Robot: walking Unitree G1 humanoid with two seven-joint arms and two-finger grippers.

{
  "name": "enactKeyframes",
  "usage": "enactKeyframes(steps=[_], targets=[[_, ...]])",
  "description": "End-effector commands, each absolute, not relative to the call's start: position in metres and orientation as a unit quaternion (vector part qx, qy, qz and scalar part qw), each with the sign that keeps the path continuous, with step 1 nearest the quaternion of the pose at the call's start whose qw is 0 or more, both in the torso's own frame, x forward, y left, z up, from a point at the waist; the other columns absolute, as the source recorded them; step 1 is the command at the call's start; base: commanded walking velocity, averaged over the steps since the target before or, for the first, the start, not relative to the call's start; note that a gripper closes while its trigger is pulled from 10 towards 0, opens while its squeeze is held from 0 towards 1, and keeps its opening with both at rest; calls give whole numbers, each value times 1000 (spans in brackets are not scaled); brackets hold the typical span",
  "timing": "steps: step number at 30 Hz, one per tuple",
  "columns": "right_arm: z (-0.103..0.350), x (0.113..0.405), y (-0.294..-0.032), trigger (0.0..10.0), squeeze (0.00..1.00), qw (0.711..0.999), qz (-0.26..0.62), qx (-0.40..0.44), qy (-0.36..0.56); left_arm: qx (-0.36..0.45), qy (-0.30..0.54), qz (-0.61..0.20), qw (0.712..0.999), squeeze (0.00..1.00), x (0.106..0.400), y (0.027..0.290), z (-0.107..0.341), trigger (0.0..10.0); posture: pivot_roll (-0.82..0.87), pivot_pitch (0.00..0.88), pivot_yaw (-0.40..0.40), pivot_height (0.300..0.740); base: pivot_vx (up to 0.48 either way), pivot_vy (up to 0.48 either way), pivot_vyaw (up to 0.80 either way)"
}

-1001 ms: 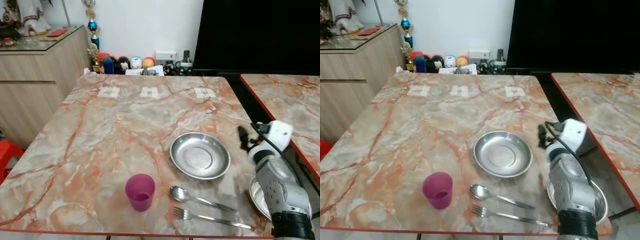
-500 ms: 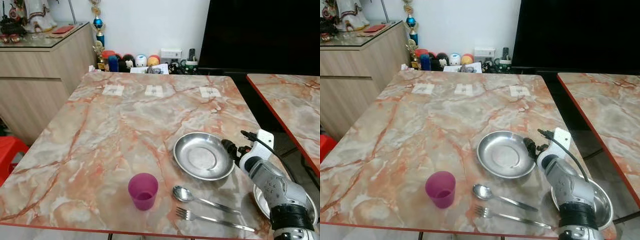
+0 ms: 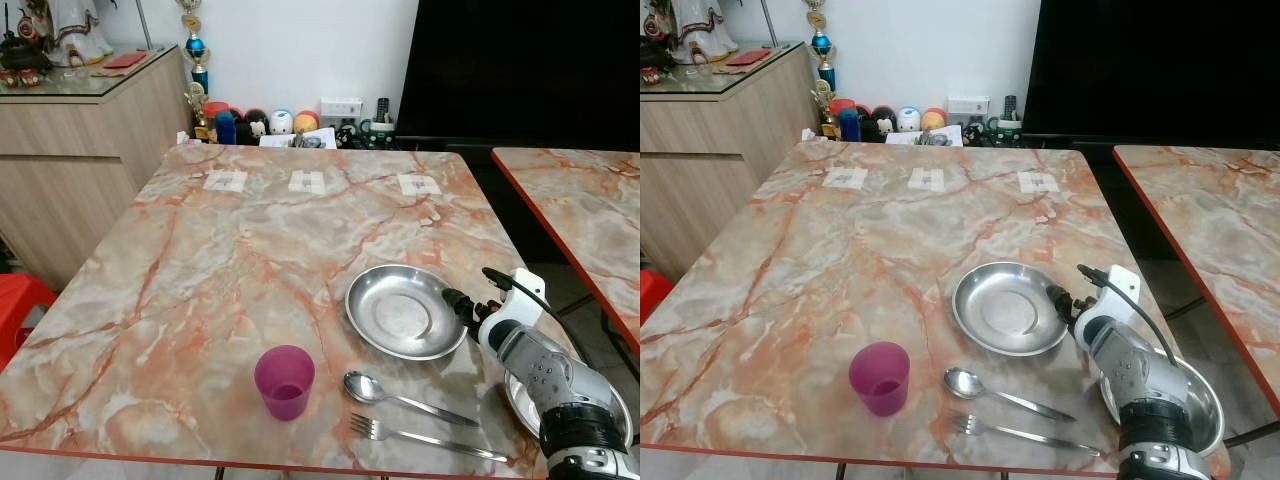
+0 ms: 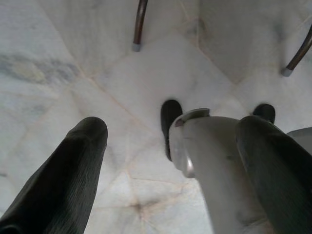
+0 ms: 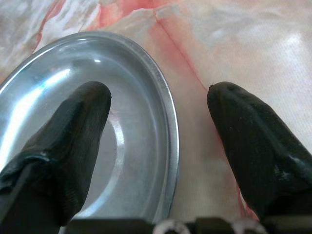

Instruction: Setting the table

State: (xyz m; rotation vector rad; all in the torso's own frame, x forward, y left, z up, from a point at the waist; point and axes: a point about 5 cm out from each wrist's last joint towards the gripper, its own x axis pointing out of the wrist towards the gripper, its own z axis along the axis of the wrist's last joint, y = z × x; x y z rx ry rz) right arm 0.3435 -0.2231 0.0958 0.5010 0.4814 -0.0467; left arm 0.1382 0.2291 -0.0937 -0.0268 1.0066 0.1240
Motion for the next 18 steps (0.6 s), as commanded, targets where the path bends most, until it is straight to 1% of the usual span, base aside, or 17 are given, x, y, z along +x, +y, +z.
enactKeyframes(steps=[1,8,15,16,18], targets=[[101,349,-226,10000,0,941,-29,249,227,-10,489,65,870,0,135,240,-92,10000,-29,0,-20,740,0,0,0],[97,354,-219,10000,0,939,-28,250,233,-7,492,68,868,0,130,243,-93,10000,-20,0,-15,740,0,0,0],[96,358,-213,10000,0,940,-19,245,236,-10,488,62,871,0,136,234,-94,10000,-17,0,-16,740,0,0,0],[95,358,-212,9412,0,940,-19,244,237,-11,487,61,871,0,137,233,-94,10000,-16,0,-17,740,0,0,0],[94,359,-212,9373,0,940,-21,242,239,-11,486,60,872,0,139,231,-93,10000,-16,0,-17,740,0,0,0]])
